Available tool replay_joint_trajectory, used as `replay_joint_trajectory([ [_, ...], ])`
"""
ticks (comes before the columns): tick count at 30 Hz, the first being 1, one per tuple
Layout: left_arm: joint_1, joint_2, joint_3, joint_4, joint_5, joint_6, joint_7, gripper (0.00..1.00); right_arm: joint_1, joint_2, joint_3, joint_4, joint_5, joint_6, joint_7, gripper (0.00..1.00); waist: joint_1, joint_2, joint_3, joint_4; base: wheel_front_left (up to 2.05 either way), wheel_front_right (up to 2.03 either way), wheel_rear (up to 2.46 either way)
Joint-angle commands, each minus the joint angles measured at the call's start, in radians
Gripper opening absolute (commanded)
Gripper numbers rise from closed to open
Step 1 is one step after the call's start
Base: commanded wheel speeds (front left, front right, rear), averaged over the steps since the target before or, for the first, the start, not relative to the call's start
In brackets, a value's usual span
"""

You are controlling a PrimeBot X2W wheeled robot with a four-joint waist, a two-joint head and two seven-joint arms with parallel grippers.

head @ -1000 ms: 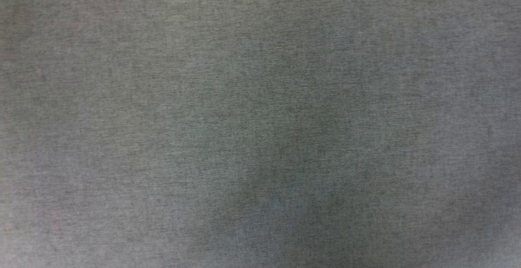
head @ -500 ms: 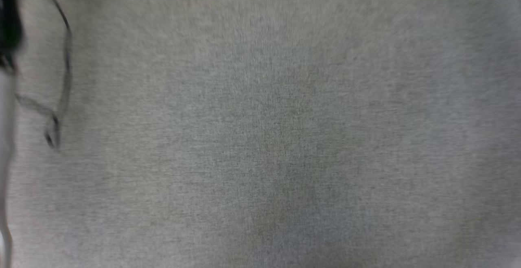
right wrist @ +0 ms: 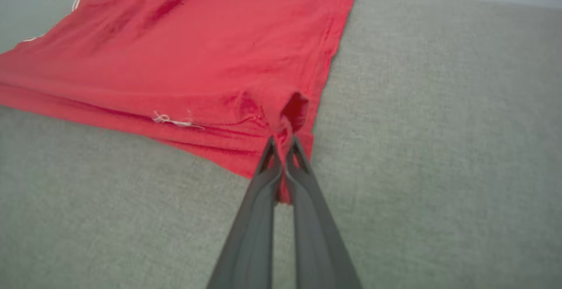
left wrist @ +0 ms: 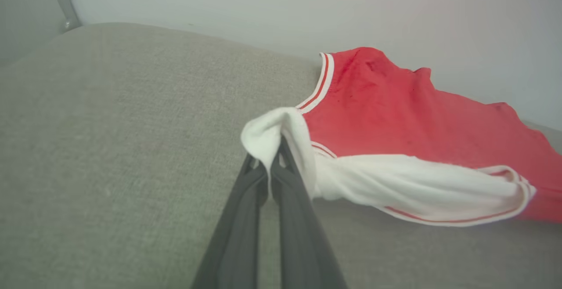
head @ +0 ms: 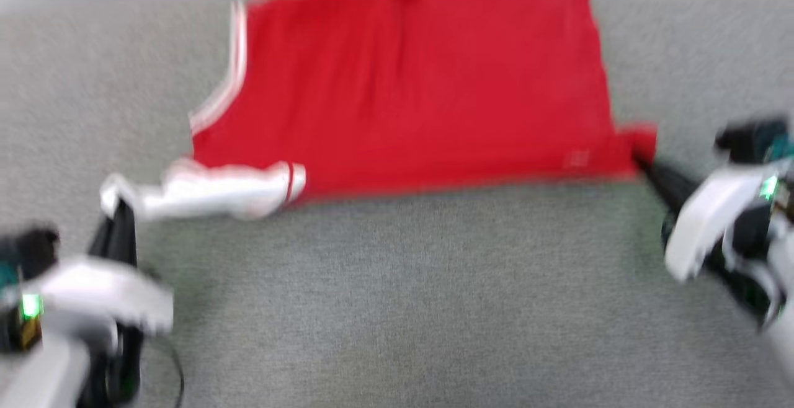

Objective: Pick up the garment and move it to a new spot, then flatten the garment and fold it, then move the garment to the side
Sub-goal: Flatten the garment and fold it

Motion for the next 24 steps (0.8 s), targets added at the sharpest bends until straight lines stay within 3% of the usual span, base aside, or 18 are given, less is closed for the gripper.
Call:
replay_joint_trajectory([
  [1,0.060,0.020,0.023,-0.015,-0.011,0.029,-0.001,0.00,0.057,-0.011,-0.024,-0.009,-0.004,-0.003,0.005,0.00,0.0002,0.0000,-0.069,-0.006,0.00,0.00,0.00],
  [6,0.307,0.020,0.046,-0.147,-0.052,0.109,0.018,0.00,0.280,-0.006,-0.123,-0.097,-0.039,-0.004,0.062,0.00,0.0002,0.0000,-0.151,-0.011,0.00,0.00,0.00],
  [13,0.524,0.021,0.051,-0.289,-0.088,0.181,0.054,0.00,0.589,0.077,-0.337,-0.267,-0.109,-0.004,0.196,0.00,0.0002,0.0000,-0.224,0.002,0.00,0.00,0.00],
  [18,0.536,0.036,0.048,-0.339,-0.084,0.185,0.070,0.00,0.722,0.173,-0.455,-0.421,-0.186,-0.004,0.312,0.00,0.0002,0.0000,-0.245,0.010,0.00,0.00,0.00],
  [24,0.412,0.046,0.006,-0.316,-0.067,0.140,0.106,0.00,0.678,0.241,-0.488,-0.485,-0.251,-0.003,0.378,0.00,0.0002,0.0000,-0.235,0.004,0.00,0.00,0.00],
])
